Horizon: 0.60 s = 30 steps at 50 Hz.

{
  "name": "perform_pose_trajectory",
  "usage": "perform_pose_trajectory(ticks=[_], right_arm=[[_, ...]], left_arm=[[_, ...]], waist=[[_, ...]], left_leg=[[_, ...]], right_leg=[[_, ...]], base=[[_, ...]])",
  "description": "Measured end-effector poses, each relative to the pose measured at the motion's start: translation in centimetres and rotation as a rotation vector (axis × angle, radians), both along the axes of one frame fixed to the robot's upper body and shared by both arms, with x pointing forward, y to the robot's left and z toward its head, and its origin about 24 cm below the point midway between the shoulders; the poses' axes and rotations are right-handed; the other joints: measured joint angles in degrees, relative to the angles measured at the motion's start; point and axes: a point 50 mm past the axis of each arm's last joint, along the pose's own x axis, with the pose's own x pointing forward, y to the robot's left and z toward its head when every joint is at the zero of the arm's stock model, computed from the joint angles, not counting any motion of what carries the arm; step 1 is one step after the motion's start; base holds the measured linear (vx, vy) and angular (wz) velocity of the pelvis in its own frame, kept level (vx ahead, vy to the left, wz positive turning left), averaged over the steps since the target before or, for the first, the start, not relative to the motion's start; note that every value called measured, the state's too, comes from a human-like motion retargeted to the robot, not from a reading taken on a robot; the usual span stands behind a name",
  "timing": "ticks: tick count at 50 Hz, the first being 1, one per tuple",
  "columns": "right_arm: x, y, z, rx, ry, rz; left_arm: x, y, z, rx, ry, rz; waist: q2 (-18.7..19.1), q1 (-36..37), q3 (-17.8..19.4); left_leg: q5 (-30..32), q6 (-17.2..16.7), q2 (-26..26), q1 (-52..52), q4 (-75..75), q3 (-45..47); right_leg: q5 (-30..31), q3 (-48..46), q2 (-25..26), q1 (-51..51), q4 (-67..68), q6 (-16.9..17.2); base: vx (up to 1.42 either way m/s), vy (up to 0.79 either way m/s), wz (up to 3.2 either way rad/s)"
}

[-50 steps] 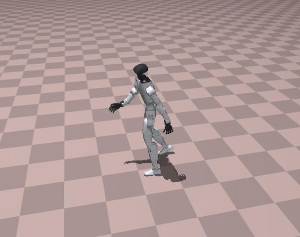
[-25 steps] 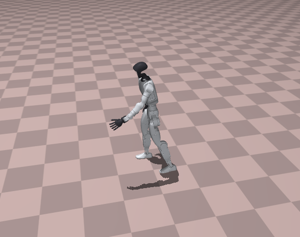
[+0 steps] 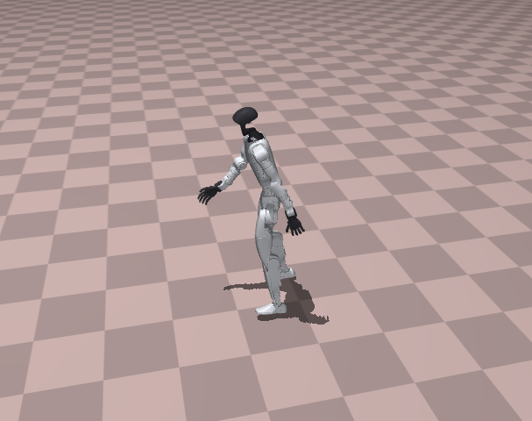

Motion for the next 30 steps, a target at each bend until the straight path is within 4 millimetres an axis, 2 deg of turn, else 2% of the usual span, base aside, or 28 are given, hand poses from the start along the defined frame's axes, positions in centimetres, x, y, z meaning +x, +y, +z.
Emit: perform_pose_trajectory(ticks=[3, 5, 6, 9, 11, 13, 15, 18, 20, 22, 25, 28, 30], right_arm=[[0.3, 0.4, 1.3, 0.047, -0.11, -0.009], [-0.3, 0.2, 1.2, 0.089, -0.139, -0.033], [-0.9, -0.1, 0.6, 0.114, -0.135, -0.051], [-3.5, -1.1, -2.1, 0.169, -0.066, -0.119], [-6.0, -1.9, -4.6, 0.189, 0.028, -0.18], [-9.2, -2.5, -7.4, 0.185, 0.155, -0.24], [-13.0, -3.1, -10.0, 0.158, 0.306, -0.283], [-19.3, -3.4, -13.3, 0.102, 0.56, -0.268], [-23.6, -3.3, -14.8, 0.081, 0.738, -0.203], [-27.3, -2.9, -15.7, 0.087, 0.9, -0.11], [-31.6, -2.6, -16.2, 0.132, 1.087, 0.009], [-33.7, -2.7, -16.2, 0.171, 1.177, 0.046], [-34.1, -2.9, -16.1, 0.175, 1.192, 0.039]], left_arm=[[-3.9, 0.7, 0.8, 0.014, 0.067, 0.018], [-5.3, 0.8, 1.2, 0.024, 0.075, 0.041], [-5.6, 0.8, 1.2, 0.021, 0.069, 0.052], [-4.8, 0.9, 1.1, 0.012, 0.026, 0.084], [-2.8, 1.2, 0.8, 0.011, -0.016, 0.069], [0.3, 1.7, 0.5, 0.028, -0.072, 0.022], [4.7, 2.2, 0.4, 0.068, -0.157, -0.043], [13.1, 2.7, 1.4, 0.145, -0.337, -0.157], [19.1, 2.5, 3.2, 0.186, -0.474, -0.227], [25.0, 2.0, 5.8, 0.208, -0.618, -0.288], [32.9, 0.8, 11.2, 0.224, -0.844, -0.363], [38.9, -0.4, 17.8, 0.257, -1.082, -0.412], [41.6, -0.9, 22.4, 0.296, -1.24, -0.424]], waist=[[-1.13, 1.92, -0.27], [-2.15, 2.83, -0.82], [-2.78, 3.12, -1.12], [-4.02, 3.99, -1.97], [-4.54, 4.45, -2.39], [-4.94, 4.71, -3.06], [-5.06, 4.31, -3.77], [-4.49, 2.32, -4.29], [-3.97, 0.53, -4.31], [-3.61, -1.46, -4.1], [-3.69, -4.49, -3.6], [-4.36, -7.32, -2.85], [-4.8, -8.88, -2.09]], left_leg=[[7.27, -2.43, 1.14, 0.59, -7.41, 3.17], [8.62, -3.5, 1.32, 1.23, -8.18, 4.08], [7.18, -3.87, 1.32, 1.54, -6.83, 4.24], [3.34, -3.84, 1.48, 3.68, -4.9, 4.41], [1.3, -3.42, 1.7, 5.14, -3.73, 4.63], [0.02, -2.64, 1.75, 6.28, -3.18, 4.62], [-0.65, -2.28, 1.65, 7.33, -3.52, 4.04], [-1.3, -3.14, 1.68, 8.91, -4.37, 1.83], [-1.57, -3.97, 1.7, 9.89, -4.78, -0.04], [-1.78, -4.57, 1.57, 10.63, -4.81, -1.92], [-2.13, -4.6, 0.72, 11.35, -4.31, -4.47], [-2.59, -3.96, -0.88, 12.15, -3.7, -6.47], [-2.98, -3.76, -1.94, 13.12, -3.42, -7.48]], right_leg=[[0.08, 0.06, 0.45, 2.7, -1.24, 0.42], [0.17, 0.15, 0.35, 4.31, -1.84, 0.79], [0.02, 0.15, 0.16, 4.8, -1.29, 1.0], [0.3, 0.56, 0.39, 5.47, 1.75, 0.95], [0.51, 0.31, 0.94, 3.97, 7.65, 0.37], [0.68, -0.41, 1.53, 0.52, 16.21, -0.44], [0.15, -2.22, 1.74, -3.13, 24.05, -1.36], [-2.19, -6.88, 1.19, -6.41, 29.87, -2.81], [-2.58, -9.55, 1.04, -7.7, 30.4, -3.36], [-3.1, -10.59, 1.45, -8.82, 28.23, -3.56], [-1.36, -9.99, 2.23, -10.39, 20.96, -3.43], [3.74, -8.56, 2.37, -10.85, 8.49, -2.77], [6.79, -8.27, 2.16, -10.75, -0.3, -1.66]], base=[[0.4, 0.23, -0.22], [0.41, 0.26, -0.12], [0.41, 0.28, -0.09], [0.41, 0.29, -0.12], [0.38, 0.29, -0.1], [0.35, 0.28, -0.01], [0.32, 0.26, 0.26], [0.32, 0.21, 0.68], [0.31, 0.15, 0.91], [0.3, 0.1, 0.91], [0.29, 0.05, 0.77], [0.3, -0.01, 0.57], [0.32, -0.06, 0.4]])
